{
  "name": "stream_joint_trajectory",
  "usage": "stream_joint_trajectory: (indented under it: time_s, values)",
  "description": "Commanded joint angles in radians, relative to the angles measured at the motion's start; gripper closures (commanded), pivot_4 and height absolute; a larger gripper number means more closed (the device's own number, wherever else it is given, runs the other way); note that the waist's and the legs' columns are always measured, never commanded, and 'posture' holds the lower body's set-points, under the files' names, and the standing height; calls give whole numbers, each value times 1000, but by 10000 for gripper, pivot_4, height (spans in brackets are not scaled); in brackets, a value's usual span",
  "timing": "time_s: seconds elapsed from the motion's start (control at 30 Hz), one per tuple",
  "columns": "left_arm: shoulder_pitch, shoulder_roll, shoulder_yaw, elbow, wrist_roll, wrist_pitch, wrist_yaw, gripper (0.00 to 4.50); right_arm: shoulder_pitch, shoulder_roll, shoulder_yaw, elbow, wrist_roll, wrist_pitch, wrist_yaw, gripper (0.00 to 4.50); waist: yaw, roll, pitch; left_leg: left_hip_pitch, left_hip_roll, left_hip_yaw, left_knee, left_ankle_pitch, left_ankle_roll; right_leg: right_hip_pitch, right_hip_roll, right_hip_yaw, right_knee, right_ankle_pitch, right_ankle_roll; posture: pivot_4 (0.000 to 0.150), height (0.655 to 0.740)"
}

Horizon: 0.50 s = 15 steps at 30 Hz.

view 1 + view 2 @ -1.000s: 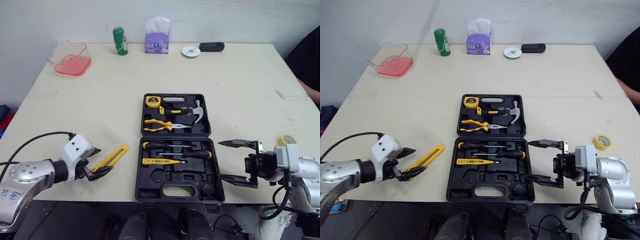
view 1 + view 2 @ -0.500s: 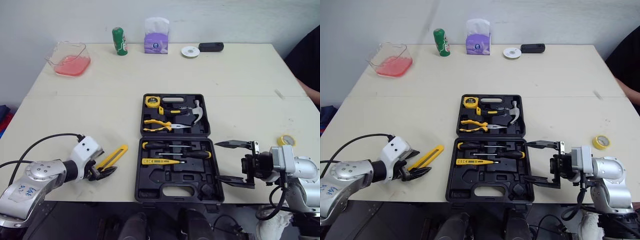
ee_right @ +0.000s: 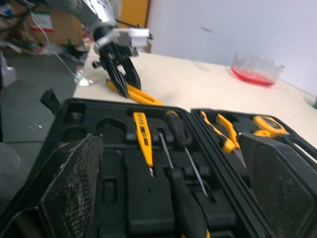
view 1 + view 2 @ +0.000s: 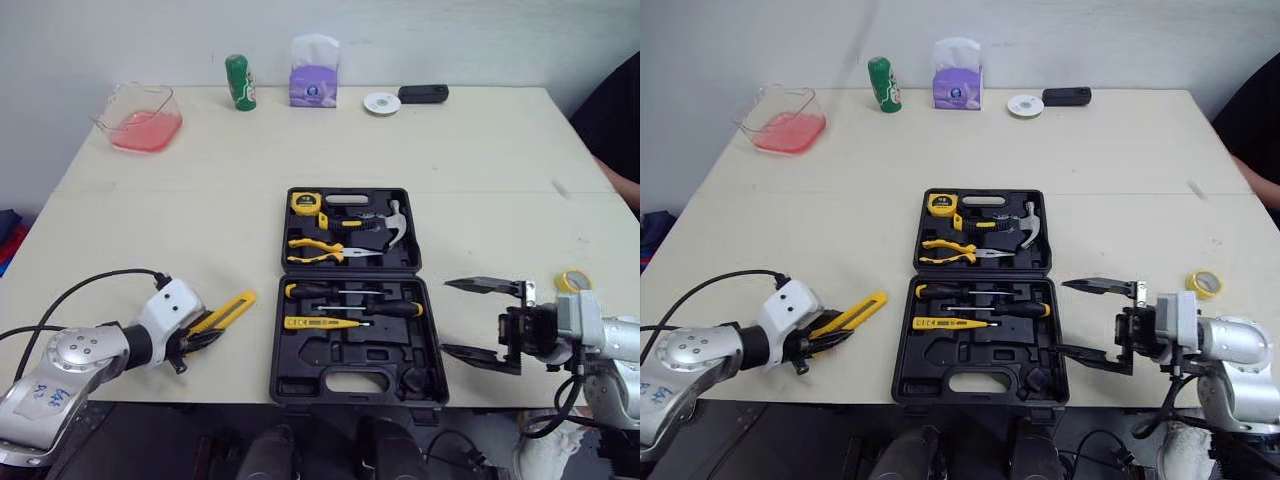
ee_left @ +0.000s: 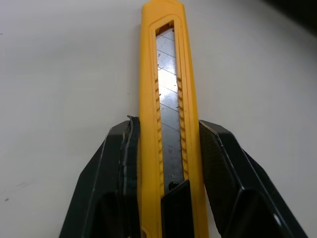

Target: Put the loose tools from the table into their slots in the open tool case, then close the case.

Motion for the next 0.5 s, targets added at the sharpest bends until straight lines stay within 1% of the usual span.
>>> stream_joint_trajectory:
  time_s: [0.03, 0.13, 0.2, 0.3, 0.4, 0.5]
  values:
    - [-70, 25, 64, -21, -46, -88, -100, 32392, 9, -15, -41, -9, 2, -9, -18, 0, 1, 0, 0, 0, 0, 0, 0, 0, 0, 0, 0, 0, 0, 0, 0, 1500, 7400]
    - [-182, 36, 42, -47, -114, -91, -183, 32392, 27, -23, -57, -22, 3, -2, -22, 0, 7, -1, 0, -1, -1, -1, 0, 0, 0, 0, -1, -1, 0, 0, 0, 1500, 7400]
    - [-227, 34, 19, -53, -135, -96, -215, 32392, 39, -28, -62, -33, 2, 0, -30, 0, 4, -1, 0, -1, -1, -1, 1, 0, 0, 1, -1, -1, -1, 0, 0, 1500, 7400]
    - [-332, 17, -60, -75, -184, -96, -281, 32392, 82, -39, -87, -63, 7, 12, -50, 0, 3, -1, 0, -1, -1, 0, 1, 0, 1, 1, 2, -1, -1, 0, 0, 1500, 7400]
    - [-420, -1, -140, -67, -194, -86, -326, 32392, 113, -45, -106, -92, 9, 22, -78, 0, 2, -1, 0, -1, -2, 0, 1, 1, 1, 1, 3, -1, 0, 0, 0, 1500, 7400]
    - [-516, -49, -237, -58, -205, -64, -365, 32392, 151, -54, -128, -132, 9, 39, -103, 0, 4, -1, 0, -1, -2, 1, 1, 2, 1, 1, 5, -1, 1, 0, 1, 1500, 7400]
